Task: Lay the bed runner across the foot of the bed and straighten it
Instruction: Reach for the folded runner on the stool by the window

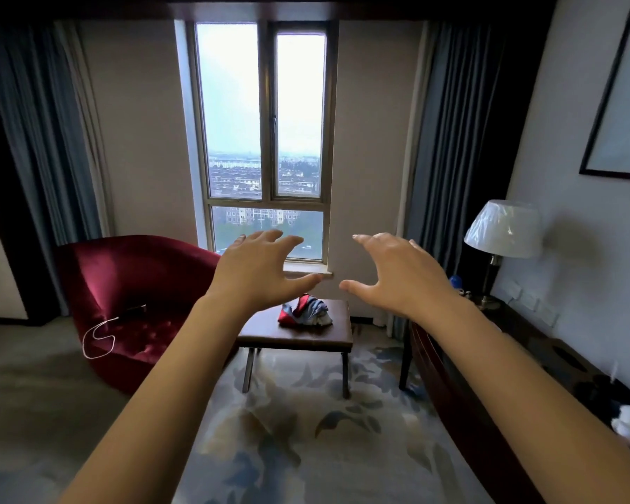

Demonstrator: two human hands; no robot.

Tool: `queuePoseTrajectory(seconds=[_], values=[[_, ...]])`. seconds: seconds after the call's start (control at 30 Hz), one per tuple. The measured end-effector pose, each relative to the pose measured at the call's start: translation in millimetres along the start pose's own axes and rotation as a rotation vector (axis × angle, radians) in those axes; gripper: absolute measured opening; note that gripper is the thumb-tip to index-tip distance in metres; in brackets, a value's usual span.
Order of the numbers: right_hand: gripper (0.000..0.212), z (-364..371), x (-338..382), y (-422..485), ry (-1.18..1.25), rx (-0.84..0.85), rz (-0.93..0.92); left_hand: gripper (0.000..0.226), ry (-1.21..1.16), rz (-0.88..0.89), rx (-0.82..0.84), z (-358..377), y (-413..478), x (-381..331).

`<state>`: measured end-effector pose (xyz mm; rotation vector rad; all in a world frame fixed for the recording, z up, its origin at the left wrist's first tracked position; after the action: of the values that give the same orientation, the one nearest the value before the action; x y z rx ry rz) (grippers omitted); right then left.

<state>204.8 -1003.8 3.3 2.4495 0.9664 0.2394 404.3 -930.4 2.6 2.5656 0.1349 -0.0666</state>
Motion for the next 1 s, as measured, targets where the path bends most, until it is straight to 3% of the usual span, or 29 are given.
queuePoseTrajectory(seconds=[1.0], values=[[0.081, 262.7, -206.1, 406.4, 0.073, 0.071, -0.074, 0.069, 0.005, -0.083, -0.039, 278.7, 412.8, 127.8]])
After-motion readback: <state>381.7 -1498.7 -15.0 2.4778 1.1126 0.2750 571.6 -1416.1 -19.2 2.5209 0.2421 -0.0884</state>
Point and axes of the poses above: each hand's wrist, its own y-axis towards the middle knuckle, its own z-axis out of the palm, x = y × z, the point moved 1 cm from there along y, towards the middle knuckle, and after that the axes turned 4 degrees about -z, right-handed, at the moved point
